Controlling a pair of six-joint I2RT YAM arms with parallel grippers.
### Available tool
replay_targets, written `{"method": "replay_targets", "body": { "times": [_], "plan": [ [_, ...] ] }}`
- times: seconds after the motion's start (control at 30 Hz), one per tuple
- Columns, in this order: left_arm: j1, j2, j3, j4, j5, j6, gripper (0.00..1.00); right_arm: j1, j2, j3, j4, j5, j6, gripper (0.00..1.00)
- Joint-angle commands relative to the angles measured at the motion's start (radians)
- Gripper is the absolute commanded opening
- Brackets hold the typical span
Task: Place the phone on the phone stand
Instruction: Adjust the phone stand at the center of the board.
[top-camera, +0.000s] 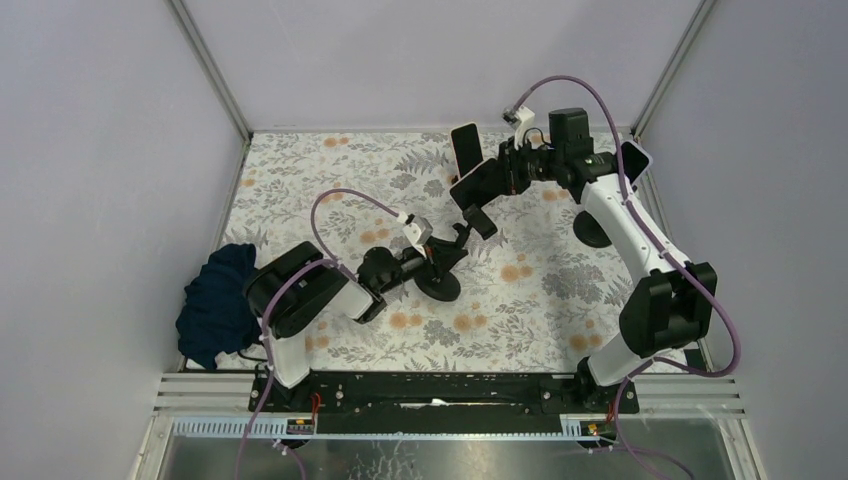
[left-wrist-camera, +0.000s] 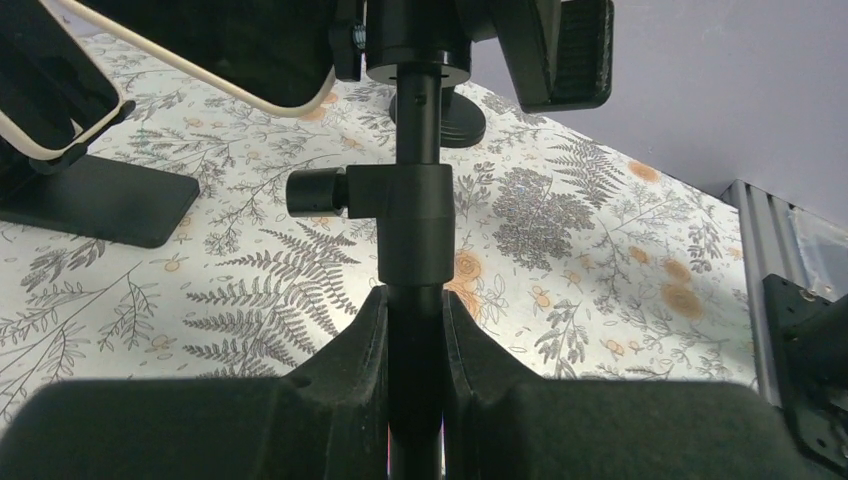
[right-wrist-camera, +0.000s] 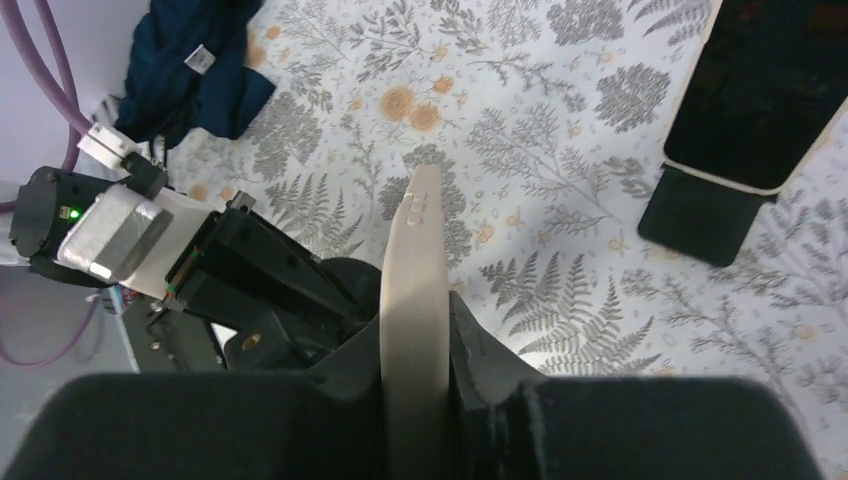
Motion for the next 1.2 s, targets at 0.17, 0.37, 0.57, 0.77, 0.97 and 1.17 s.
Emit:
{"method": "replay_targets", "body": {
  "times": [0.17,0.37,0.57,0.77,0.97,1.17],
  "plan": [
    [-0.002,0.098,0.082,0.165,-0.008,0.060,0.12,0.148,-0.052,0.052,-0.080,-0.031,-0.069,0.00],
    [-0.002,0.103,0.043,0.165,-0.023,0.083,0.19,0.230,-0.069,0.076,-0.134,0.004,-0.139,0.00],
    [-0.006,0.081,-0.015,0.165,-0.014,0.115,0.31,0.218,-0.112,0.075,-0.154,0.147,-0.198,0.00],
    [-0.011,0.053,-0.058,0.162,0.008,0.147,0.46,0.121,-0.152,0.089,-0.162,0.180,-0.209,0.00],
    [-0.011,0.026,-0.070,0.151,0.009,0.155,0.54,0.046,-0.177,0.090,-0.177,0.160,-0.239,0.00],
    [-0.010,-0.131,-0.180,0.090,0.042,0.155,0.57,-0.050,-0.202,0.150,-0.229,0.180,-0.296,0.00]
  ]
}}
